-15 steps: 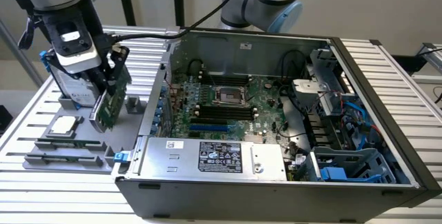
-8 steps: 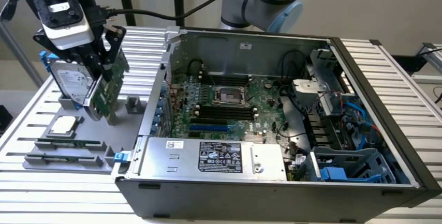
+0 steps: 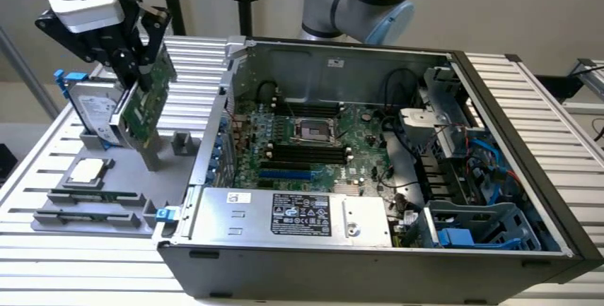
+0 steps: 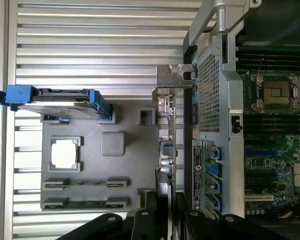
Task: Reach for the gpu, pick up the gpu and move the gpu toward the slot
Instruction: 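Pick up the gpu and move the gpu toward the slot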
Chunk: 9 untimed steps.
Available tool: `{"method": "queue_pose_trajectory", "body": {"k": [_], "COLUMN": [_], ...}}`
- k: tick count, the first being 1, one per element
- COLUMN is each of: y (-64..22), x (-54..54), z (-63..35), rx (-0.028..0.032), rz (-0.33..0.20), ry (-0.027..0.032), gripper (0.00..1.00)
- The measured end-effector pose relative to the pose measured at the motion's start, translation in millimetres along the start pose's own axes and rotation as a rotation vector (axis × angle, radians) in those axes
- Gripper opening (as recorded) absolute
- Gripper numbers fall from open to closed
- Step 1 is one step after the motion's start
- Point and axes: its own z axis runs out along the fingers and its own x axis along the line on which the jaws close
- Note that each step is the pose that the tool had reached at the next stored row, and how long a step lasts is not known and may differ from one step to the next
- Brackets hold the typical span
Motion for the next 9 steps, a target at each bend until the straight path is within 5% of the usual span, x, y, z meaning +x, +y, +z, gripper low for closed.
{"method": "queue_pose_trajectory", "body": {"k": [9], "y": [2.1], "x": [-37.0], "z": [-25.7], "rx": [-0.0167], "rz": [0.001], "ry": [0.0057], "gripper": [0.26]}}
